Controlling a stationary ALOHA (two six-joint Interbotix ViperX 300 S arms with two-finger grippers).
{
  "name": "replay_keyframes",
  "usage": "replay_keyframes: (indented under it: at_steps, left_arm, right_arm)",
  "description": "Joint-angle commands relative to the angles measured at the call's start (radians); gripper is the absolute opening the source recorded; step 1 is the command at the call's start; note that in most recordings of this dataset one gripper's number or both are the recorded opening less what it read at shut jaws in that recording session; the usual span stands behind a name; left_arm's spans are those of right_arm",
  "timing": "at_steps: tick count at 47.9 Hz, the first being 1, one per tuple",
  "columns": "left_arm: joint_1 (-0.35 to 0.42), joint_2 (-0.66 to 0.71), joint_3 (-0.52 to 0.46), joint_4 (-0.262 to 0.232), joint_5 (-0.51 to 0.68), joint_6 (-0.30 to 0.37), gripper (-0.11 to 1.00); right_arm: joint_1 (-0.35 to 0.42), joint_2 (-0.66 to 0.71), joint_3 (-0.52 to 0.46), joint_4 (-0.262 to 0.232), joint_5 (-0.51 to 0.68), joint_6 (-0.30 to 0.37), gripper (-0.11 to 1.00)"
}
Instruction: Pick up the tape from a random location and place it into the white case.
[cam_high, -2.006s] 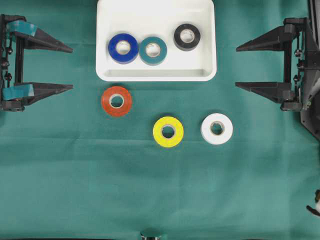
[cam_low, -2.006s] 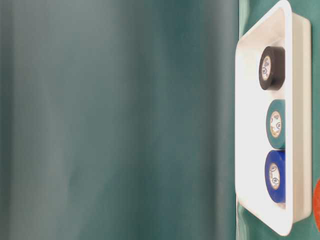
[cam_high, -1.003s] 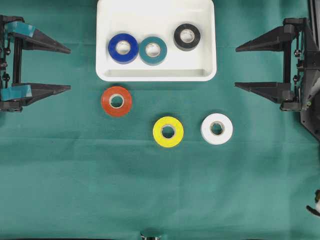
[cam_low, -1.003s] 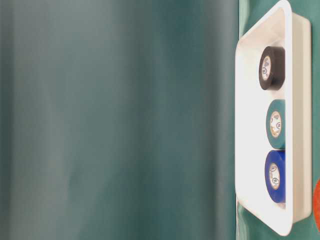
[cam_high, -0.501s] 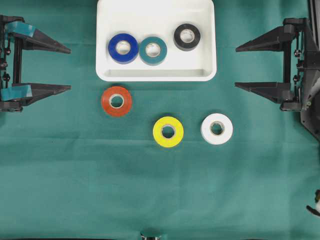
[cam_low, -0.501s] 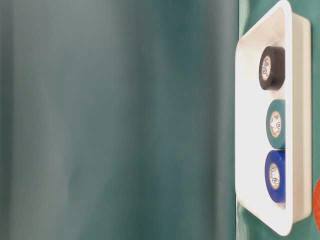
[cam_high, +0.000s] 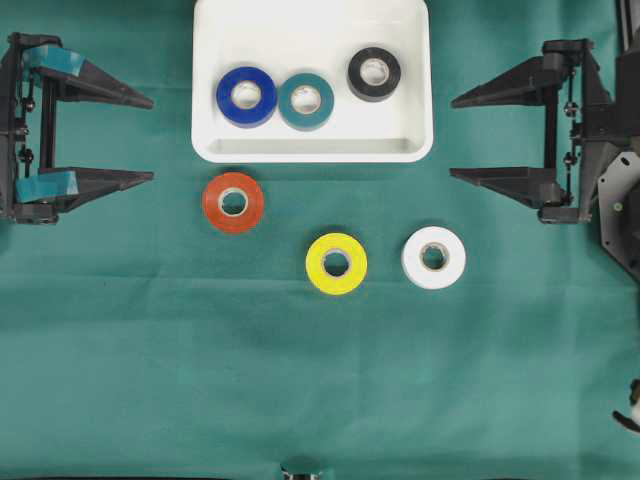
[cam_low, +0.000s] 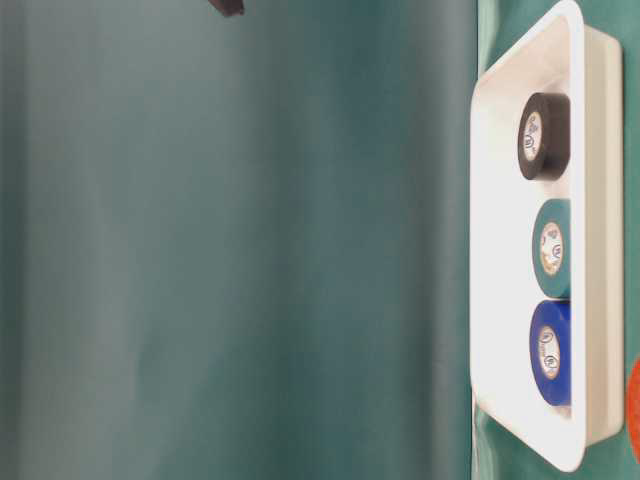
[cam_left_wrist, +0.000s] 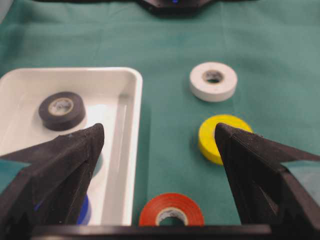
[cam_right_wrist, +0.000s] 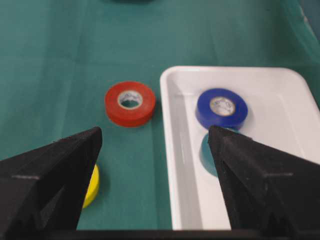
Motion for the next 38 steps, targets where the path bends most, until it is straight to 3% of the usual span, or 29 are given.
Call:
replay_keyframes:
  at_steps: [1, 38]
  left_arm:
    - [-0.002, 0.002, -0.026, -0.002, -0.009, -0.002, 1.00]
    - [-0.021, -0.026, -0.018, -0.002, -0.002, -0.002, 1.00]
  right_arm:
    - [0.000, 0.011, -0.034, -0.003, -0.012, -0.002, 0.82]
    - [0.000, 0.008, -0.048, -0.008, 0.011, -0.002, 0.82]
